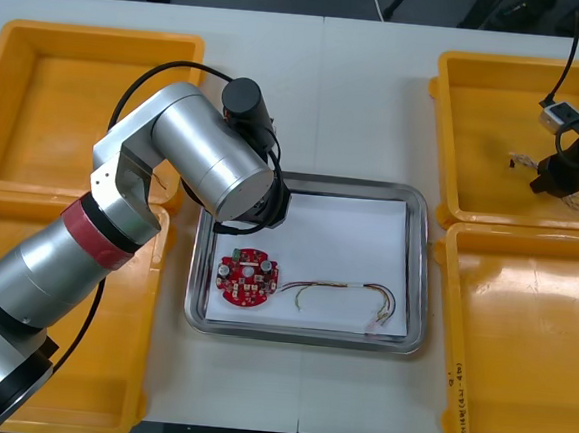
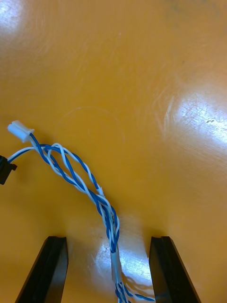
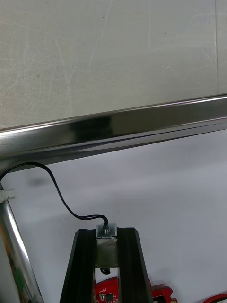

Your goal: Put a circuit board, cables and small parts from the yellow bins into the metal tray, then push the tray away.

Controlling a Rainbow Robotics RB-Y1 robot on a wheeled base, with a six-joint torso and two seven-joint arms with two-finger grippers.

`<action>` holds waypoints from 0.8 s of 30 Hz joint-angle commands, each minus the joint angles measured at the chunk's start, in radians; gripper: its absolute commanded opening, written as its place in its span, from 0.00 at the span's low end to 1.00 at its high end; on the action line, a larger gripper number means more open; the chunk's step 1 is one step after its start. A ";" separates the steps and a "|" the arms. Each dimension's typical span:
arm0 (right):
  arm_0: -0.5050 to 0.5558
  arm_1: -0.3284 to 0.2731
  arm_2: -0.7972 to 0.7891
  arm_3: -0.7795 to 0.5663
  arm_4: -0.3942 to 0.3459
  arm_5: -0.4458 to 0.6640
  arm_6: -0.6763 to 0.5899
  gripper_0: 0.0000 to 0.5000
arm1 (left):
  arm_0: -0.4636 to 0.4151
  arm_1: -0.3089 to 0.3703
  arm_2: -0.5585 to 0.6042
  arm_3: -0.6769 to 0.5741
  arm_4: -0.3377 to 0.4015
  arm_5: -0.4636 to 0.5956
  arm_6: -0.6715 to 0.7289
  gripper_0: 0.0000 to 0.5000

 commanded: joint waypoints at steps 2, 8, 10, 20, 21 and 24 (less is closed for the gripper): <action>0.042 -0.019 0.006 -0.006 -0.030 -0.012 0.051 1.00 | 0.001 0.026 -0.015 -0.013 0.000 -0.012 0.054 0.99; 0.062 -0.022 0.006 -0.004 -0.053 -0.034 0.062 1.00 | 0.001 0.026 -0.015 -0.016 0.000 -0.010 0.060 1.00; 0.065 -0.022 0.006 -0.006 -0.053 -0.035 0.066 0.93 | 0.001 0.028 -0.015 -0.019 0.000 -0.010 0.062 1.00; 0.071 -0.024 0.006 -0.004 -0.053 -0.040 0.089 0.00 | 0.001 0.040 -0.007 -0.043 0.008 0.000 0.069 1.00; 0.073 -0.024 0.006 -0.004 -0.053 -0.040 0.092 0.00 | 0.000 0.042 -0.004 -0.048 0.009 0.006 0.069 1.00; 0.071 -0.024 0.006 -0.006 -0.056 -0.049 0.097 0.00 | -0.012 0.049 0.016 -0.073 0.028 0.060 0.065 1.00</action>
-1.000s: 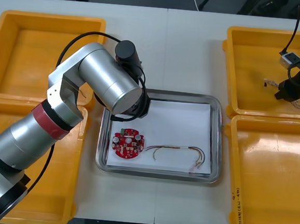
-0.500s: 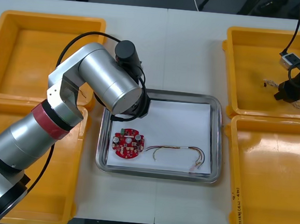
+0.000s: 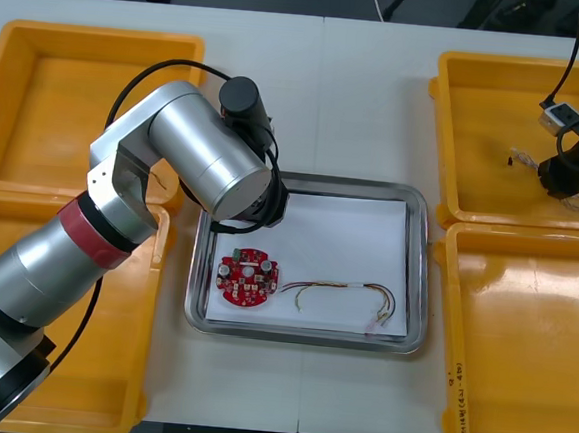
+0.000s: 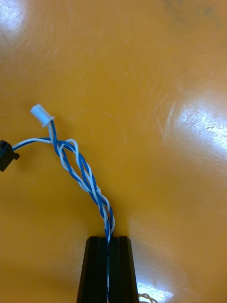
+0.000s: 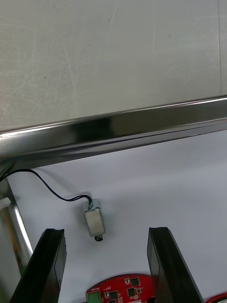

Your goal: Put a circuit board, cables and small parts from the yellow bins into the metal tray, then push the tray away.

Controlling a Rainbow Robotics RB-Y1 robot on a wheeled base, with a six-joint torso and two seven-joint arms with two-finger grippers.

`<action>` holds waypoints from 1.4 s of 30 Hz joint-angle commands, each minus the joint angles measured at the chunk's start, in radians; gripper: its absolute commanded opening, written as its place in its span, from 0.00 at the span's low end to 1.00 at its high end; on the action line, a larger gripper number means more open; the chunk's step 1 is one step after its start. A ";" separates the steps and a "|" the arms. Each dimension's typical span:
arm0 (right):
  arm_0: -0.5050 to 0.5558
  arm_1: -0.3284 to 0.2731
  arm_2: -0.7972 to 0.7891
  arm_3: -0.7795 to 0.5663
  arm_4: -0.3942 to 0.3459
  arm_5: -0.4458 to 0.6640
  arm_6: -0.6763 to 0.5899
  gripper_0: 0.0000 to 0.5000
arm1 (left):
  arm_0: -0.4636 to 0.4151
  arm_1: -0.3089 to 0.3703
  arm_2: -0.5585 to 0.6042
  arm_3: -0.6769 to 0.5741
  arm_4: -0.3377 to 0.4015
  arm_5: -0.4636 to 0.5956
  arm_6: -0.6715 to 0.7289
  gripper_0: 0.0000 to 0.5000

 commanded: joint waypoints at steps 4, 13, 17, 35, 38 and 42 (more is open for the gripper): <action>0.050 -0.019 0.006 -0.025 -0.012 -0.021 0.044 0.00 | -0.045 0.058 0.051 -0.107 0.070 0.145 0.065 1.00; 0.049 -0.046 0.005 -0.166 0.008 0.056 0.035 0.00 | -0.098 0.117 0.173 -0.180 0.176 0.286 0.054 1.00; 0.049 -0.068 -0.032 -0.235 0.023 0.148 0.024 0.00 | -0.123 0.147 0.219 -0.183 0.204 0.331 0.043 1.00; 0.130 -0.154 -0.294 -0.605 0.167 0.653 -0.026 0.00 | -0.129 0.324 0.410 -0.177 0.310 0.379 -0.020 1.00; 0.169 -0.168 -0.317 -0.718 0.167 0.731 -0.083 0.00 | -0.129 0.344 0.436 -0.168 0.310 0.379 -0.069 1.00; 0.199 -0.168 -0.325 -0.863 0.167 0.835 -0.146 0.00 | -0.129 0.356 0.472 -0.133 0.314 0.379 -0.124 1.00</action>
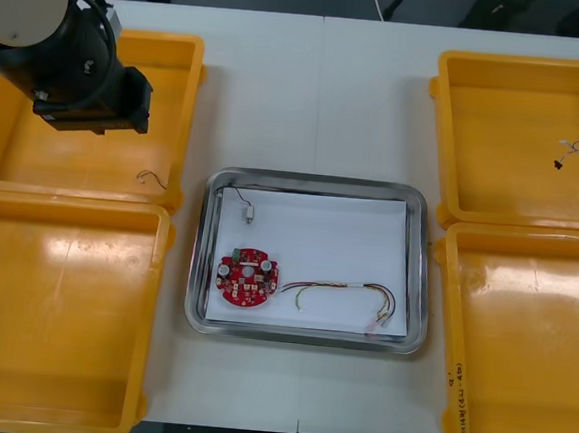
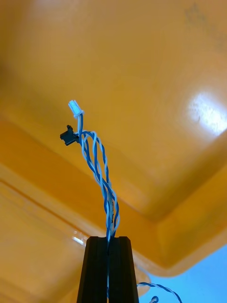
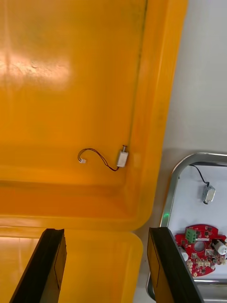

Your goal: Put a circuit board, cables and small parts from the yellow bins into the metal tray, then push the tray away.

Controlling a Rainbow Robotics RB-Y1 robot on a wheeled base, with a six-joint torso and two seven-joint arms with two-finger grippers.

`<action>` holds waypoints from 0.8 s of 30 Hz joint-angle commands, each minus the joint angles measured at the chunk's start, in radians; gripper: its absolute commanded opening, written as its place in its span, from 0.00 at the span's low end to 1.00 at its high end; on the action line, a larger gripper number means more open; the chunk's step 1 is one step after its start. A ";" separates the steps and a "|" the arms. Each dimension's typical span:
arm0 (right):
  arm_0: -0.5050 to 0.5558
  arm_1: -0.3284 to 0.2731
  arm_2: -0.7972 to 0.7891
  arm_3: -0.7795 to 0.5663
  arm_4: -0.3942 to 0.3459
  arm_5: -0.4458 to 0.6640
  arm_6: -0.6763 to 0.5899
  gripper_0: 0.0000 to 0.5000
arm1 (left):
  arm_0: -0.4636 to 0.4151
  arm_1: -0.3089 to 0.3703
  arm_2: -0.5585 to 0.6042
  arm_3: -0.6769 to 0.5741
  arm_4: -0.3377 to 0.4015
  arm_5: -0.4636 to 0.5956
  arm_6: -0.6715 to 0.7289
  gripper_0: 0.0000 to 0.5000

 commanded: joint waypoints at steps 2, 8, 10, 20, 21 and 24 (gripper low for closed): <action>0.042 -0.040 -0.037 -0.192 0.001 0.090 -0.099 0.00 | -0.048 0.054 0.073 0.033 0.010 0.008 -0.146 1.00; 0.048 0.012 -0.025 -0.350 -0.016 0.090 -0.108 0.00 | -0.048 0.054 0.098 0.101 -0.007 0.008 -0.222 1.00; 0.048 0.026 -0.010 -0.399 -0.022 0.090 -0.108 0.00 | -0.048 0.052 0.096 0.110 -0.013 0.008 -0.225 1.00; 0.048 0.033 0.153 -0.614 -0.166 0.090 -0.203 0.00 | -0.038 0.052 0.096 0.119 -0.008 0.001 -0.251 1.00; 0.046 0.033 0.165 -0.623 -0.191 0.090 -0.219 0.00 | -0.031 0.052 0.096 0.119 -0.008 -0.005 -0.256 1.00; 0.037 0.033 0.202 -0.642 -0.226 0.090 -0.219 0.00 | -0.011 0.051 0.096 0.119 -0.008 -0.039 -0.265 1.00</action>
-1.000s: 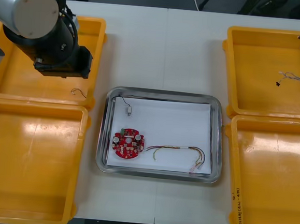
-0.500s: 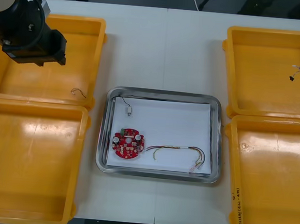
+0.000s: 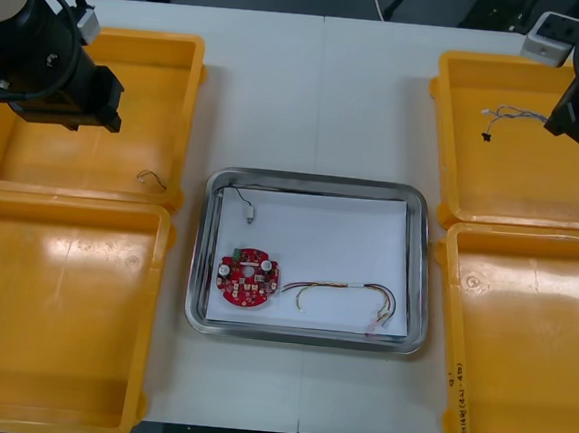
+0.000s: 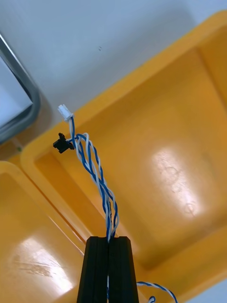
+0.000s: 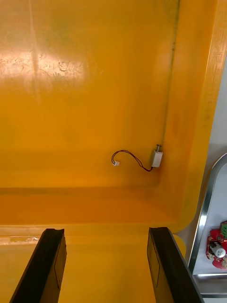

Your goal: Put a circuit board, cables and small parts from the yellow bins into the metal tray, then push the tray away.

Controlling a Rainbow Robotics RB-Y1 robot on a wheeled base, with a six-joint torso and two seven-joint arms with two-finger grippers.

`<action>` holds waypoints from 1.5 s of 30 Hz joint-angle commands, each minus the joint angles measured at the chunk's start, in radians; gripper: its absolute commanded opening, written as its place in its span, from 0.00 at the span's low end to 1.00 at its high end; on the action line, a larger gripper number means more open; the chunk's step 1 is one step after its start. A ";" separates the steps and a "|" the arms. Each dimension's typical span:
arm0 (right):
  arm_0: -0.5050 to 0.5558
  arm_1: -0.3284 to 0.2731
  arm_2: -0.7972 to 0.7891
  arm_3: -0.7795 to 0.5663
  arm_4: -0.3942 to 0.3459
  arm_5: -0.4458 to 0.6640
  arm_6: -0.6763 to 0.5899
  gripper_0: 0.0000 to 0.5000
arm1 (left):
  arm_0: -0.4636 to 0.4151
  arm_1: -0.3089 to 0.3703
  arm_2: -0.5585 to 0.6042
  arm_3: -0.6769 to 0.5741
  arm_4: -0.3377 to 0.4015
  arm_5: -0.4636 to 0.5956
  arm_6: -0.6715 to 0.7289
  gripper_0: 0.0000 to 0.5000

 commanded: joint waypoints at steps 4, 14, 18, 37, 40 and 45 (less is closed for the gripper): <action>-0.017 -0.002 0.097 -0.082 -0.091 0.004 -0.009 0.00 | 0.029 0.028 0.024 -0.005 -0.015 -0.094 -0.063 1.00; -0.094 0.025 0.283 -0.121 -0.095 -0.024 -0.032 0.00 | 0.073 0.015 0.010 0.018 -0.036 -0.163 -0.079 1.00; -0.115 0.082 0.325 -0.121 -0.068 -0.021 -0.050 0.00 | 0.075 0.014 -0.028 0.050 -0.061 -0.201 -0.079 1.00; -0.113 0.277 0.481 -0.040 0.047 -0.081 -0.119 0.00 | 0.075 -0.046 -0.134 0.196 -0.127 -0.370 -0.075 1.00; -0.097 0.278 0.527 -0.039 0.064 -0.139 -0.124 0.00 | 0.076 -0.057 -0.142 0.202 -0.124 -0.372 -0.074 1.00; -0.060 0.285 0.581 -0.039 0.113 -0.223 -0.127 0.00 | 0.098 -0.068 -0.151 0.202 -0.124 -0.387 -0.071 1.00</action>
